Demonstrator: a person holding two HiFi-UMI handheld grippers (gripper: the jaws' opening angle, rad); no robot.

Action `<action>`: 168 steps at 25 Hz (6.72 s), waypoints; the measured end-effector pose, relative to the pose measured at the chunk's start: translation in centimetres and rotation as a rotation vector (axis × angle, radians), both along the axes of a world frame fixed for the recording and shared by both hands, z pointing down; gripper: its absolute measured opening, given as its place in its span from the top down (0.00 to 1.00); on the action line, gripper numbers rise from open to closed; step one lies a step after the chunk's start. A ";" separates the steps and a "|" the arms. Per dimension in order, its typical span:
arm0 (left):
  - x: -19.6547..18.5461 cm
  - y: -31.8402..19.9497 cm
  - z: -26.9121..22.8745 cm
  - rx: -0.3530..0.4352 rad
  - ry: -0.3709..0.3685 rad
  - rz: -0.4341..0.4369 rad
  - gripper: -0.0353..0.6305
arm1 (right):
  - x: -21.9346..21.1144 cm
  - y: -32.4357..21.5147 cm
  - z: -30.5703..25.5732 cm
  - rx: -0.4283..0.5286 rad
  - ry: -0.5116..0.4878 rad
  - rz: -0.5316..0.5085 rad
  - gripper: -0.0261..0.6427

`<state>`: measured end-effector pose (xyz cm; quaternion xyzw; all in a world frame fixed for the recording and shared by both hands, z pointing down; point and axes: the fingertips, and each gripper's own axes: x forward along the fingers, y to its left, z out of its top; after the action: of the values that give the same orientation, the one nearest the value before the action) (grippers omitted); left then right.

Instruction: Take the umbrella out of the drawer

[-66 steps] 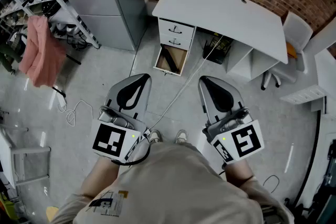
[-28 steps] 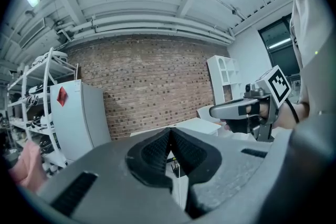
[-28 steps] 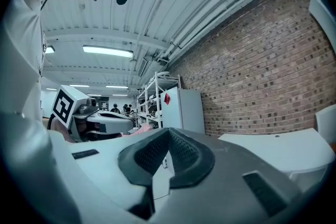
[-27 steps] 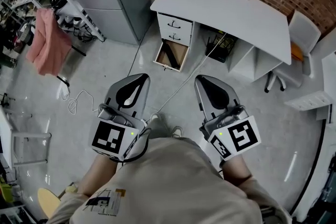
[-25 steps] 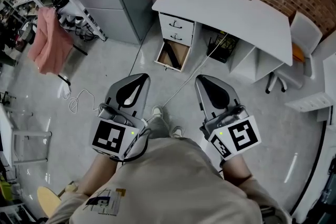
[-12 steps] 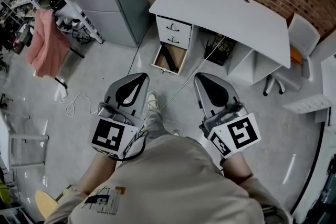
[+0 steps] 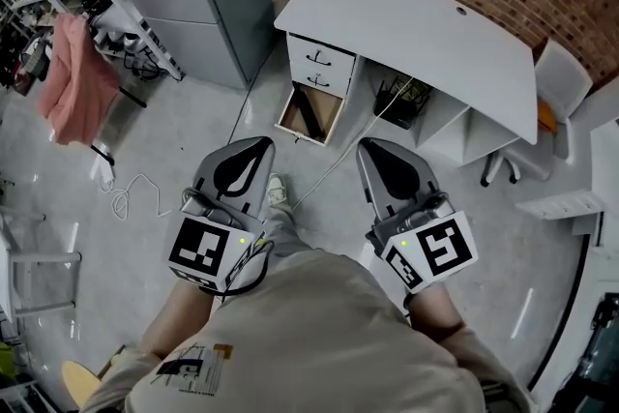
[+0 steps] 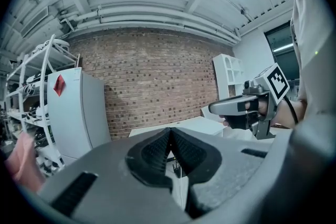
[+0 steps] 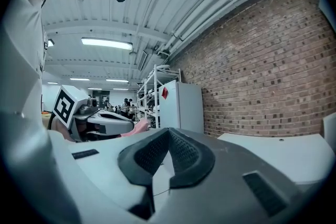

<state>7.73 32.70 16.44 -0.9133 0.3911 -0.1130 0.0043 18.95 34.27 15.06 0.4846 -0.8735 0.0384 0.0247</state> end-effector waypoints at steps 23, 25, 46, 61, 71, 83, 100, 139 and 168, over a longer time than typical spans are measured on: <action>-8.2 -29.8 0.6 -0.060 0.028 0.085 0.94 | -9.7 -29.9 1.6 -0.079 0.049 0.046 0.95; -9.0 -31.9 0.4 -0.060 0.044 0.086 0.94 | -10.4 -31.9 1.3 -0.076 0.054 0.057 0.95; -12.9 -41.5 2.1 -0.082 0.075 0.078 0.94 | -14.3 -41.2 2.1 -0.093 0.117 0.041 0.95; -10.3 -43.8 2.5 -0.089 0.051 -0.029 0.94 | -10.9 -43.8 2.9 -0.098 0.105 -0.039 0.95; -7.9 -45.7 4.8 -0.094 0.014 -0.019 0.94 | -11.2 -45.3 5.7 -0.101 0.087 -0.077 0.95; -8.0 -50.9 14.3 -0.177 0.018 -0.122 0.94 | -10.8 -50.0 18.5 -0.247 0.084 -0.062 0.77; -9.1 -56.5 35.7 -0.249 -0.025 -0.182 0.94 | -10.3 -54.8 44.8 -0.473 0.147 0.013 0.68; -5.6 -53.2 84.3 -0.521 0.014 -0.109 0.94 | -4.3 -54.6 101.1 -0.825 0.448 -0.013 0.50; -7.4 -49.2 88.9 -0.599 0.006 -0.218 0.94 | -4.5 -53.7 106.1 -0.754 0.702 -0.013 0.57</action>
<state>0.29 -16.47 105.37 -0.8271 0.4362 -0.2201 -0.2780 14.46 -19.42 121.20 0.4202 -0.7409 0.1855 0.4899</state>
